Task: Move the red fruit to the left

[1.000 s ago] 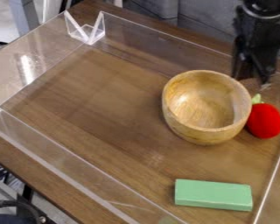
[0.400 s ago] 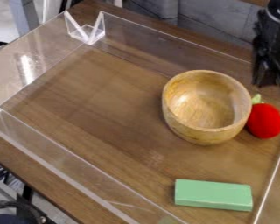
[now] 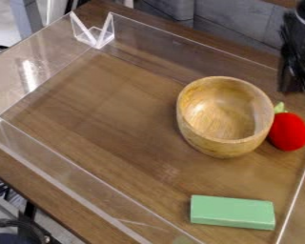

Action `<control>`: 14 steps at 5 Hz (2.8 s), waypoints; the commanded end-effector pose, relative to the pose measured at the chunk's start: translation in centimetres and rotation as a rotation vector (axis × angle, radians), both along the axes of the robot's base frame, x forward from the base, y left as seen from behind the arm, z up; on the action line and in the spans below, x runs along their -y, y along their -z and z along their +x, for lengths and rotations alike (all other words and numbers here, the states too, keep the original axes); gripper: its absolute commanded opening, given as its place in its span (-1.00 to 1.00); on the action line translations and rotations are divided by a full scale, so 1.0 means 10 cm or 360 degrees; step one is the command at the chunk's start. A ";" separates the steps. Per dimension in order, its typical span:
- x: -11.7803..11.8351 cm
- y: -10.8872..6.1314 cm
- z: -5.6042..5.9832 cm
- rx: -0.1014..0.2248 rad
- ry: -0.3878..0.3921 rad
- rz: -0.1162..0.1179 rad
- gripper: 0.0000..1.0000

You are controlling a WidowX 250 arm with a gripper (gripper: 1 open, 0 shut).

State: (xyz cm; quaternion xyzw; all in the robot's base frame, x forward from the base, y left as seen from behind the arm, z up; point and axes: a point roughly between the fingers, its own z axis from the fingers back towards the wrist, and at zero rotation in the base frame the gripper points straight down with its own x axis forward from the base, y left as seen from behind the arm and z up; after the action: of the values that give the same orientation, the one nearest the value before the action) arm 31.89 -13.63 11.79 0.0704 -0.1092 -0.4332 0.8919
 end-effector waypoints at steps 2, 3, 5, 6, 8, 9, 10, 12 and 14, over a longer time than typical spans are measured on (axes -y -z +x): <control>0.09 -0.15 0.06 0.0096 0.0000 -0.0046 -1.00; 0.05 -0.15 0.06 0.0104 0.0058 -0.0058 -1.00; -0.08 -0.45 0.13 0.0146 -0.0086 -0.0072 -1.00; -0.05 -0.48 0.14 0.0139 -0.0089 -0.0072 -1.00; -0.07 -0.20 -0.01 0.0053 -0.0135 -0.0081 -1.00; -0.12 -0.08 0.02 0.0031 -0.0199 -0.0074 -1.00; -0.15 0.01 0.06 0.0015 -0.0257 -0.0071 -1.00; -0.13 0.21 0.09 -0.0014 -0.0289 -0.0062 -1.00; -0.12 0.13 0.18 -0.0018 -0.0316 -0.0078 -1.00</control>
State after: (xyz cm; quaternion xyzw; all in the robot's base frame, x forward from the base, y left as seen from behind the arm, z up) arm 32.81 -12.47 9.07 0.0584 -0.0832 -0.3498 0.9313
